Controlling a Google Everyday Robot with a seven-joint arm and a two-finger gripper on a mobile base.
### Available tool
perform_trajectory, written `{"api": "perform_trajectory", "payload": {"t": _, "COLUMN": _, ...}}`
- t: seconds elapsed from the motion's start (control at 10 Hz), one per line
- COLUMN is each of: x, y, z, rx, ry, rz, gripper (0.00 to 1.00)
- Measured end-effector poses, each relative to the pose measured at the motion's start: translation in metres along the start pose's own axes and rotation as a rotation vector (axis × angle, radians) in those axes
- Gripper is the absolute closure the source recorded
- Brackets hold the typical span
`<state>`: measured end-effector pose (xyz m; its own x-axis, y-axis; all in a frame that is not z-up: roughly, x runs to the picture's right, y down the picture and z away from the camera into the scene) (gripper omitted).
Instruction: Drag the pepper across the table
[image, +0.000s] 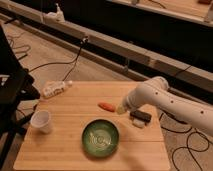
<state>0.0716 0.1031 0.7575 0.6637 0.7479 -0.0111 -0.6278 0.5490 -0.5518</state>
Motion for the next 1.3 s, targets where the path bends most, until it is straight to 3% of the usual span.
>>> {"api": "perform_trajectory", "payload": {"t": 0.9, "x": -0.002, "y": 0.002, "z": 0.002, "rx": -0.008, "ry": -0.001, "rz": -0.004, "gripper": 0.56}}
{"api": "perform_trajectory", "payload": {"t": 1.3, "x": -0.024, "y": 0.007, "z": 0.024, "rx": -0.02, "ry": 0.011, "rz": -0.097, "gripper": 0.56}}
